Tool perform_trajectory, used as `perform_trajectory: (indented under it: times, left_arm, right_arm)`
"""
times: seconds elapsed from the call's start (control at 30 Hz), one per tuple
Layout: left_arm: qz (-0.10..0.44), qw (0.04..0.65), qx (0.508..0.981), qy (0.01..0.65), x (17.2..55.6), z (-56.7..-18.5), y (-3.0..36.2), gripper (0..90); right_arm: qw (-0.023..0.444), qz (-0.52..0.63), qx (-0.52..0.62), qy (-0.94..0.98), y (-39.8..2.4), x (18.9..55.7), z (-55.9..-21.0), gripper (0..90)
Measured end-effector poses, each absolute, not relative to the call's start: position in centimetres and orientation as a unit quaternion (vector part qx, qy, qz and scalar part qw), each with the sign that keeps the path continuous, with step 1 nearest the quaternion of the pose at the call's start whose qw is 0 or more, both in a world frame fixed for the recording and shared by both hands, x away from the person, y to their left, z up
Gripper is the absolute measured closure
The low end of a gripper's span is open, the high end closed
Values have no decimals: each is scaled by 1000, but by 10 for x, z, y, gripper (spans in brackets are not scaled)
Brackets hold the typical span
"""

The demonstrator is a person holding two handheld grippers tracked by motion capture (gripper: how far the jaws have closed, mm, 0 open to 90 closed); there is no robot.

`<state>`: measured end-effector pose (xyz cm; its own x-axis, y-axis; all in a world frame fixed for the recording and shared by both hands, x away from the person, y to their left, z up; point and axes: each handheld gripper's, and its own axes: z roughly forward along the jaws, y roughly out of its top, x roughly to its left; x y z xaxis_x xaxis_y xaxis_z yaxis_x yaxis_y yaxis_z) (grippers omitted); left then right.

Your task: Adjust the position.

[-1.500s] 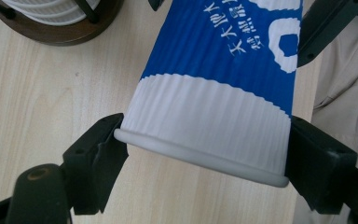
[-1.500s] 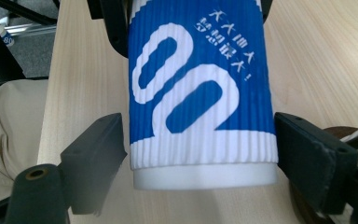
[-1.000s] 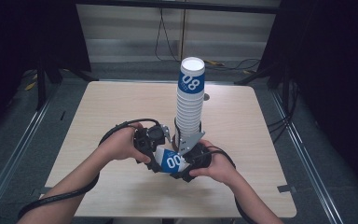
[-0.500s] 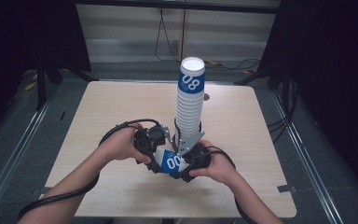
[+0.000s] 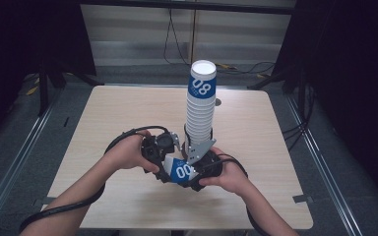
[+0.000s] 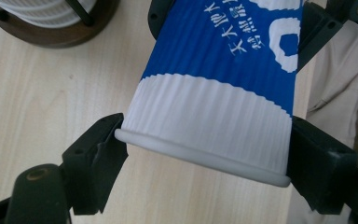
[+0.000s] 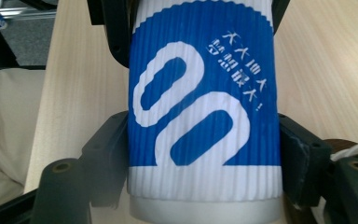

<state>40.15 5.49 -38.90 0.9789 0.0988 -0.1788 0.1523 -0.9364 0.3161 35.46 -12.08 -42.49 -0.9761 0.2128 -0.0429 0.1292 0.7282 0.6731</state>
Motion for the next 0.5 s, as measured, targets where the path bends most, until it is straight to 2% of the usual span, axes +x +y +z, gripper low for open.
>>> perform_trajectory:
  times: [0.5]
  left_arm:
    - [-56, 215, 974, 52, 405, -386, 67, 151]
  right_arm:
    - [73, 370, 101, 921, -130, 357, -424, 281]
